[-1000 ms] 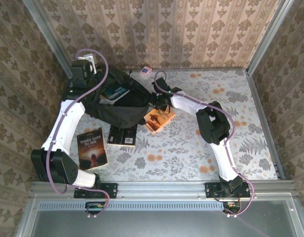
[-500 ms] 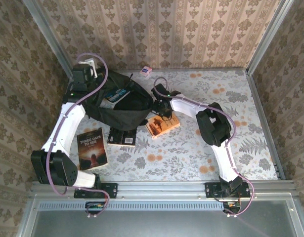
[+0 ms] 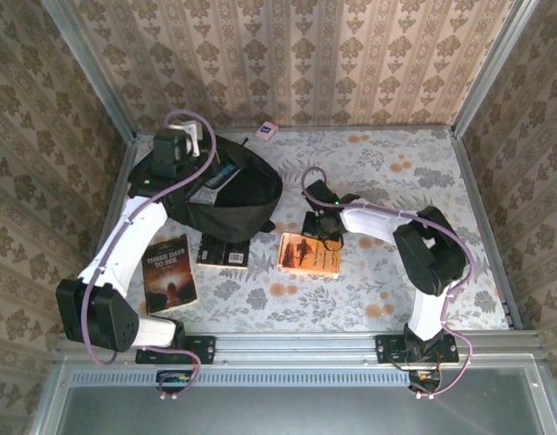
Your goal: Pack books, pencil case, and school supplies into a backpack
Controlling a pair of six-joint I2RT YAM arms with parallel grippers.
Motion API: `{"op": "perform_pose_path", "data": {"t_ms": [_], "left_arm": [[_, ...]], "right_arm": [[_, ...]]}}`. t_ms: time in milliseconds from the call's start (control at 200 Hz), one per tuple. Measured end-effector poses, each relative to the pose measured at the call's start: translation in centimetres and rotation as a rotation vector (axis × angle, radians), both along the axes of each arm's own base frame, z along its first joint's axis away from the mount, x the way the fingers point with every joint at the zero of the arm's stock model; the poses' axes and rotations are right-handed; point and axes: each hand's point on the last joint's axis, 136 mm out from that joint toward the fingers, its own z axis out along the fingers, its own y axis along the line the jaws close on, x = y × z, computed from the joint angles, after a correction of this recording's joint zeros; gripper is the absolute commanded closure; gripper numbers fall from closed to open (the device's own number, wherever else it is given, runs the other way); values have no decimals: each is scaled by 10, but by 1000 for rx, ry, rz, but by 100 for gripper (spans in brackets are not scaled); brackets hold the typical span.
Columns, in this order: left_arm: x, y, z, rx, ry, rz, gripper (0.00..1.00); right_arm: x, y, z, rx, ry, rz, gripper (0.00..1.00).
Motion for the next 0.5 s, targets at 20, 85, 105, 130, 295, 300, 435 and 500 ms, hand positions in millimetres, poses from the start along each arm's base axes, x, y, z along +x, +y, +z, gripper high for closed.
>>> {"op": "perform_pose_path", "data": {"t_ms": [20, 85, 105, 130, 295, 300, 435, 500], "left_arm": [[-3, -4, -4, 0, 9, -14, 78], [-16, -17, -18, -9, 50, -53, 68], [-21, -21, -23, -14, 65, -64, 65], [-26, -26, -29, -16, 81, -78, 62], [-66, -46, -72, -32, 209, -169, 39], [-67, -46, -73, -33, 212, -170, 38], [-103, -48, -79, -58, 249, -224, 23], [-117, -47, -74, -71, 241, -244, 15]], "right_arm": [[-4, -3, 0, -1, 2, 0, 93], [-14, -13, 0, -5, 10, 4, 82], [-16, -15, -1, -7, 12, 7, 79], [-19, -19, -1, -14, 15, 10, 76], [-22, -52, -4, -32, 24, -36, 72], [-22, -53, -4, -32, 24, -38, 72], [-28, -70, -14, -24, 46, -65, 73], [-33, -70, -17, -10, 46, -59, 74]]}}
